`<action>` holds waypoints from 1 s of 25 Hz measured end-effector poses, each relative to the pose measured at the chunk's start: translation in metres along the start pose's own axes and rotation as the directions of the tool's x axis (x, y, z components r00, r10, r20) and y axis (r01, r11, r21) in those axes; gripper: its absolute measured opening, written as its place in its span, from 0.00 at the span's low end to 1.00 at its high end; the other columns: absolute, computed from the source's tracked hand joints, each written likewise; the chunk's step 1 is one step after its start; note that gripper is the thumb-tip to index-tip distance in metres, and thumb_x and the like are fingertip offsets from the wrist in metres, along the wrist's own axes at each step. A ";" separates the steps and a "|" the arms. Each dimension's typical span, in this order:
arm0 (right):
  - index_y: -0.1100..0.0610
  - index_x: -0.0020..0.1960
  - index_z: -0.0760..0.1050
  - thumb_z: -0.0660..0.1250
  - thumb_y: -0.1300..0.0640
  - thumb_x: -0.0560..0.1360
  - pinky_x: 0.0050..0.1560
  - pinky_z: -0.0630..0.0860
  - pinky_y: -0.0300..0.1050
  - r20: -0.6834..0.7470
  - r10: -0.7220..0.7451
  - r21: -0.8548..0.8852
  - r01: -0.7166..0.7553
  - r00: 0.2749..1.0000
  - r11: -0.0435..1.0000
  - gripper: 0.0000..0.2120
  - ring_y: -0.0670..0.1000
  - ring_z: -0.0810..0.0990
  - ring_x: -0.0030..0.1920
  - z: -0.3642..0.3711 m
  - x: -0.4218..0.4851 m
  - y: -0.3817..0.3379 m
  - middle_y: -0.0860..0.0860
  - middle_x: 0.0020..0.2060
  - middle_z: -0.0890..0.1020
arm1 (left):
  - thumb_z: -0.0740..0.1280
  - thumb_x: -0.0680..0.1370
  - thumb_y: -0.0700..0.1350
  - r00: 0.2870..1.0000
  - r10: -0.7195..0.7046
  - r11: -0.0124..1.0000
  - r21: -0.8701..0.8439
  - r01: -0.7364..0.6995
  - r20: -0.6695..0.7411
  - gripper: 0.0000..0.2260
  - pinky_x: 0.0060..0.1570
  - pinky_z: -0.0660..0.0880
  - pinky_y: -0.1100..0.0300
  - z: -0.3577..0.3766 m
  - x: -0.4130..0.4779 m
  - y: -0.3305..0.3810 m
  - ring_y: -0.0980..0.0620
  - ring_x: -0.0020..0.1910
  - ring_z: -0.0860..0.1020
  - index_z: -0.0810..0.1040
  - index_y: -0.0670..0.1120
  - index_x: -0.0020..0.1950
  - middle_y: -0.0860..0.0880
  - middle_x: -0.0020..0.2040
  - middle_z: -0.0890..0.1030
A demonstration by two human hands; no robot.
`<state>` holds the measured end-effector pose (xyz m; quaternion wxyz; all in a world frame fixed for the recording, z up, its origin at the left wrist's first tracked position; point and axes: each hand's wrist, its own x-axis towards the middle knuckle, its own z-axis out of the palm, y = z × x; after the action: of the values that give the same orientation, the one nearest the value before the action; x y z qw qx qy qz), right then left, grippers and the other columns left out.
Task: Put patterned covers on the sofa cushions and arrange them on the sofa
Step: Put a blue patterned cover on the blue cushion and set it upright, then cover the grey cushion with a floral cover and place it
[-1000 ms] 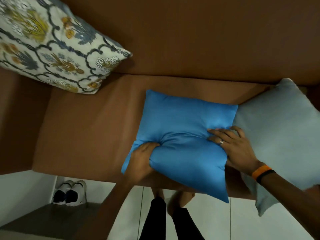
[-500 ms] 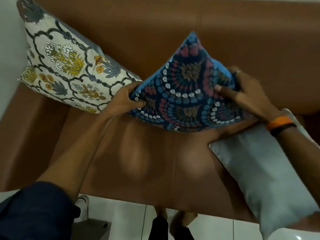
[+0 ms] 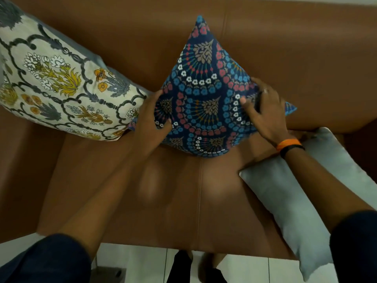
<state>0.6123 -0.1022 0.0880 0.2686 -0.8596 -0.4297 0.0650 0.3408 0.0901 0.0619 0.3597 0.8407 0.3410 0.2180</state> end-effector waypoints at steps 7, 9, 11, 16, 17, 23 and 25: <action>0.58 0.78 0.68 0.65 0.43 0.76 0.74 0.66 0.67 0.138 -0.050 -0.143 0.070 0.989 0.987 0.35 0.62 0.67 0.78 -0.050 -0.144 0.110 0.58 0.79 0.68 | 0.72 0.77 0.45 0.955 0.228 0.961 0.116 -0.252 0.188 0.33 0.82 0.60 0.45 0.072 -0.074 0.056 0.43 0.82 0.59 0.65 0.40 0.80 0.42 0.81 0.64; 0.58 0.78 0.69 0.64 0.41 0.74 0.74 0.67 0.69 0.242 -0.053 -0.228 0.110 0.969 0.968 0.37 0.63 0.67 0.78 -0.073 -0.194 0.163 0.60 0.79 0.68 | 0.74 0.75 0.45 0.905 0.276 0.933 0.134 -0.333 0.325 0.35 0.81 0.61 0.42 0.114 -0.112 0.071 0.43 0.82 0.58 0.66 0.40 0.80 0.41 0.81 0.63; 0.56 0.79 0.67 0.64 0.37 0.74 0.76 0.64 0.69 0.357 -0.039 -0.301 0.155 0.933 0.941 0.40 0.61 0.63 0.80 -0.094 -0.246 0.221 0.58 0.81 0.65 | 0.75 0.73 0.49 0.807 0.336 0.866 0.178 -0.468 0.486 0.39 0.81 0.61 0.42 0.164 -0.155 0.084 0.43 0.83 0.58 0.63 0.42 0.81 0.42 0.82 0.62; 0.52 0.84 0.56 0.66 0.27 0.68 0.83 0.54 0.65 0.541 -0.110 -0.426 0.385 0.834 0.819 0.52 0.59 0.52 0.85 -0.114 -0.340 0.343 0.57 0.84 0.55 | 0.77 0.65 0.62 0.590 0.291 0.702 0.251 -0.666 0.753 0.58 0.82 0.54 0.42 0.291 -0.239 0.111 0.42 0.84 0.52 0.45 0.53 0.85 0.45 0.85 0.51; 0.51 0.85 0.52 0.67 0.31 0.68 0.83 0.51 0.65 0.561 -0.138 -0.426 0.427 0.816 0.798 0.53 0.59 0.52 0.85 -0.112 -0.345 0.361 0.58 0.85 0.53 | 0.78 0.63 0.64 0.602 0.258 0.695 0.288 -0.659 0.755 0.61 0.81 0.55 0.40 0.313 -0.246 0.114 0.40 0.84 0.52 0.42 0.54 0.84 0.44 0.85 0.50; 0.53 0.83 0.57 0.81 0.60 0.61 0.83 0.52 0.60 0.425 -0.218 -0.345 0.380 0.878 0.858 0.56 0.59 0.57 0.84 -0.071 -0.329 0.406 0.58 0.83 0.59 | 0.79 0.64 0.60 0.799 0.196 0.673 0.514 -0.531 0.569 0.55 0.80 0.55 0.34 0.385 -0.244 0.118 0.42 0.80 0.64 0.52 0.48 0.83 0.44 0.80 0.64; 0.54 0.80 0.65 0.79 0.64 0.66 0.80 0.62 0.60 0.330 -0.294 -0.263 0.386 0.897 0.884 0.45 0.59 0.68 0.79 -0.070 -0.323 0.408 0.59 0.78 0.70 | 0.75 0.71 0.49 0.867 0.257 0.703 0.532 -0.471 0.428 0.40 0.81 0.53 0.40 0.396 -0.228 0.123 0.44 0.71 0.74 0.61 0.45 0.80 0.46 0.70 0.74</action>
<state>0.7227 -0.5787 -0.1029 0.0680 -0.7838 -0.6136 0.0667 0.4813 -0.3197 -0.1292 0.0620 0.9858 0.1544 0.0212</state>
